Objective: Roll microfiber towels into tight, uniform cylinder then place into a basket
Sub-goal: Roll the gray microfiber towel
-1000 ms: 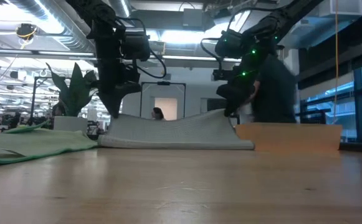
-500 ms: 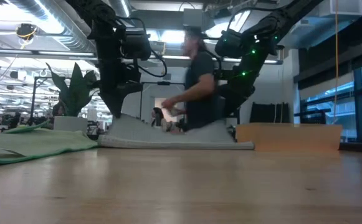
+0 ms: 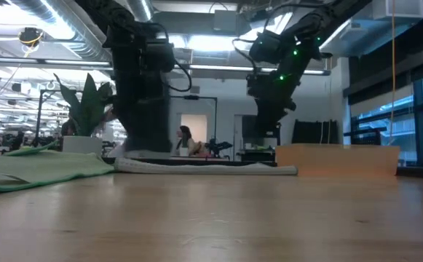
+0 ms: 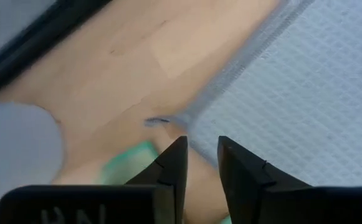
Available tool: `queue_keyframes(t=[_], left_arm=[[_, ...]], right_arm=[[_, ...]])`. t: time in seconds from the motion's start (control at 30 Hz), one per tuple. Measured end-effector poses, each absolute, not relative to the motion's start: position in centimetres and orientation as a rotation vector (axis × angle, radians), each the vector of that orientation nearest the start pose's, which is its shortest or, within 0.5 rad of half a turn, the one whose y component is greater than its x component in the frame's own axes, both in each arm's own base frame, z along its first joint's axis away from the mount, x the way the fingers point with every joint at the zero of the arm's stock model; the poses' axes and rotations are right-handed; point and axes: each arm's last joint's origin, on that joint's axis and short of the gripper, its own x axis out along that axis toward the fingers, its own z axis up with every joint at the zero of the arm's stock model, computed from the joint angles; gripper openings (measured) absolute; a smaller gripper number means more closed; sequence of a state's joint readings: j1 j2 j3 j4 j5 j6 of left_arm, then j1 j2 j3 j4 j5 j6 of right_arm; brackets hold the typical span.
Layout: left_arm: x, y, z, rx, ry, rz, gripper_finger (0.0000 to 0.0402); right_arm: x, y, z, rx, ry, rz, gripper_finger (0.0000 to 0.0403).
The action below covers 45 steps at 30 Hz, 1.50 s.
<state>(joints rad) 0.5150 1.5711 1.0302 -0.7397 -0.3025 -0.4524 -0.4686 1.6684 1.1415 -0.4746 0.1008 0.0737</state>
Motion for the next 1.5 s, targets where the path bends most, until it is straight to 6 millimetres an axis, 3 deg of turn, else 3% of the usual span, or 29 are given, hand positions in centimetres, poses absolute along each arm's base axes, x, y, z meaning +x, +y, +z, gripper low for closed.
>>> queue_keyframes(t=[0.2, 0.43, 0.7, 1.5], left_arm=[[25.2, 14.1, 20.0, -0.605, 1.138, 0.845, 0.0080], [26.1, 12.9, 20.1, -0.575, 1.126, 0.797, 0.0080], [26.9, 11.8, 20.0, -0.512, 1.122, 0.758, 0.0080], [29.7, 9.6, 13.5, -0.491, 1.343, 0.696, 0.0080]], right_arm=[[30.6, -13.7, 21.4, 0.459, 0.993, -0.240, 0.0134], [30.6, -11.2, 19.2, 0.456, 1.077, -0.148, 0.0131], [29.9, -10.3, 17.0, 0.427, 1.106, -0.234, 0.0130], [29.6, -10.9, 14.8, 0.356, 1.112, -0.371, 0.0129]])
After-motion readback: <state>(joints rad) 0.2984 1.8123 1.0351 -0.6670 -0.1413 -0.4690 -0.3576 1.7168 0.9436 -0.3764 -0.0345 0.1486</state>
